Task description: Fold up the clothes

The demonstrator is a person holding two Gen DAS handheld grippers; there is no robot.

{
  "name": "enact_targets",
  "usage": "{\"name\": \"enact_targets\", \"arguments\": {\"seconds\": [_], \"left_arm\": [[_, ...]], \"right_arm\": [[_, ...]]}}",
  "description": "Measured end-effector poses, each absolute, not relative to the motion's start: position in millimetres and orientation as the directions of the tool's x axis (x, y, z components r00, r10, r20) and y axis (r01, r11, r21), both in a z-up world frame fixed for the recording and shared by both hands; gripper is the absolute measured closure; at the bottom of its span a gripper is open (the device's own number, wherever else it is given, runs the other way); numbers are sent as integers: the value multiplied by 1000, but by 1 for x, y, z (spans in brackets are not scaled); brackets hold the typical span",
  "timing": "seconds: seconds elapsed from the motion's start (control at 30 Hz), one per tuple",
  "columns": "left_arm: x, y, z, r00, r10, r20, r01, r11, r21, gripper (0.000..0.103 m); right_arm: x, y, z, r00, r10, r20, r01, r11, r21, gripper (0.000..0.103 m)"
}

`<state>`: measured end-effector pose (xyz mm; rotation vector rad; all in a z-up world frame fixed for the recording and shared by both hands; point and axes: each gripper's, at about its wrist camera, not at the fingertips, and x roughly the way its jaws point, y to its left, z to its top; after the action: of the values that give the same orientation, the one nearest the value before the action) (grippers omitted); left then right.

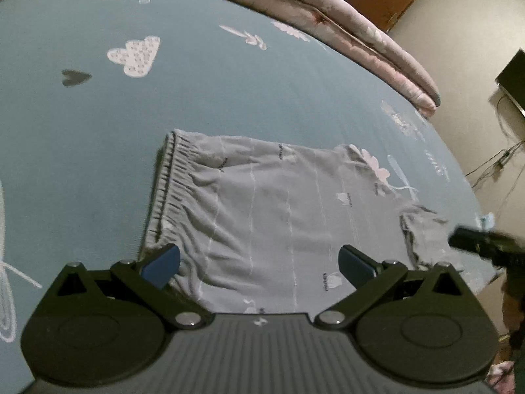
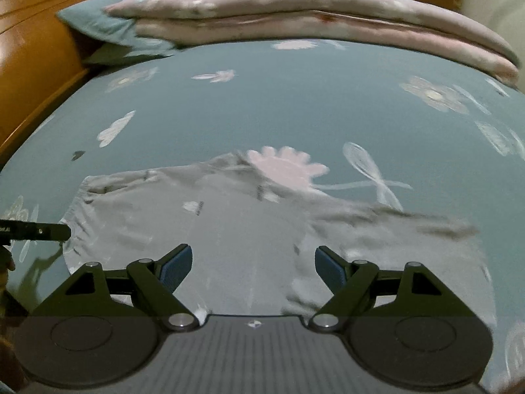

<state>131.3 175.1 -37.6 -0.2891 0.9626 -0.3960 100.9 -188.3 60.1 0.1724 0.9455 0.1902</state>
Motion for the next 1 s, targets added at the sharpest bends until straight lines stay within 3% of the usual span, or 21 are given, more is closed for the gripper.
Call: {"name": "enact_targets", "arguments": {"seconds": [0.13,0.4,0.67,0.87,0.93,1.0], "left_arm": [[123,172,-29,543,-393,-742,157,916,-370,1],[119,176,-14,610,-288,-739,8,934,-357,1],[122,156,-2,569,-60,-820,-137,977,-166,1],[127,139,6,538,-10,-843,-187,974,-131,2],[127,138,3,560,-35,-828,-186,968,-167,6],[127,139,-4,572,-57,-819,-198,958,-205,24]], "right_arm": [[127,-183,49,543,333,-771,-190,943,273,17],[154,-202,49,497,322,-805,-229,944,237,17],[168,-220,37,457,422,-783,-300,902,311,17],[181,-222,30,408,513,-755,-354,851,387,17],[186,-221,30,386,550,-740,-387,825,411,17],[190,-220,29,375,570,-731,-408,810,422,17]]}}
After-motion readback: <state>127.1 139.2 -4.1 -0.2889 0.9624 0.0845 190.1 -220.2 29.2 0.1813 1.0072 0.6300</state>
